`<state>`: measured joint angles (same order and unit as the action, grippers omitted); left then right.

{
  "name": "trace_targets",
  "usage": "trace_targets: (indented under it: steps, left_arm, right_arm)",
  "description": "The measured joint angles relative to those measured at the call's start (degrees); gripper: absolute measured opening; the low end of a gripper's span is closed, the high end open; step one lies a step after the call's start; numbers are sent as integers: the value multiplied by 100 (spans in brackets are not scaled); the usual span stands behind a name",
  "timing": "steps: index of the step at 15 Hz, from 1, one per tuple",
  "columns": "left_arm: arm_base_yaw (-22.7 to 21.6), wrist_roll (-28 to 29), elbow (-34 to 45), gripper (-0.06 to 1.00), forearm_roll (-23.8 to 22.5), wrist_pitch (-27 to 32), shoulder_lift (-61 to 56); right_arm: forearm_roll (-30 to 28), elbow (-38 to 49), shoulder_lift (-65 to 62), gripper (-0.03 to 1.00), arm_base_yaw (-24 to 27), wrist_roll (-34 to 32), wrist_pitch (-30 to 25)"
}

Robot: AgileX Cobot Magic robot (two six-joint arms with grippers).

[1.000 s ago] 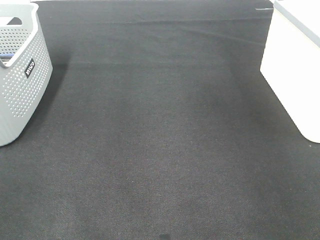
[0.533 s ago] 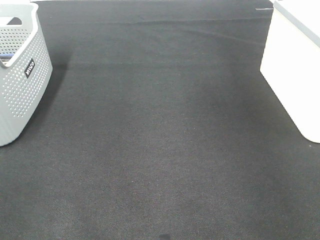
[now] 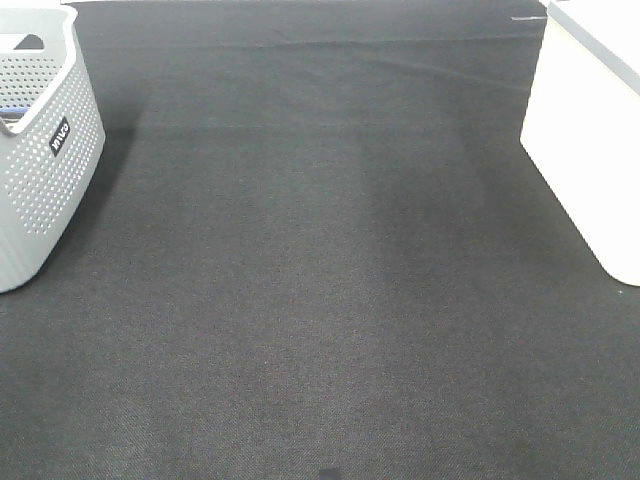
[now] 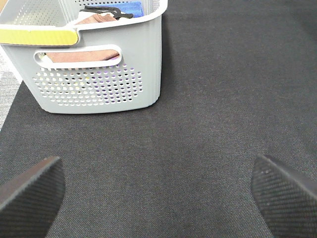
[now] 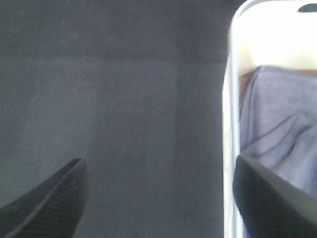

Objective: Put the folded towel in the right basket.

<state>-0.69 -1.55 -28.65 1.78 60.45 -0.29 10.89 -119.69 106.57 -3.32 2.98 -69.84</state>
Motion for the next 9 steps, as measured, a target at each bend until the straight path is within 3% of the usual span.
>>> trace_targets:
  steps: [4, 8, 9]
  left_arm:
    - [0, 0, 0, 97, 0, 0, 0]
    - [0, 0, 0, 97, 0, 0, 0]
    - [0, 0, 0, 97, 0, 0, 0]
  right_arm:
    - [-80, 2292, -1444, 75, -11, -6, 11]
    - [-86, 5134, -2974, 75, -11, -6, 17]
    - [-86, 6291, -3581, 75, -11, -6, 23]
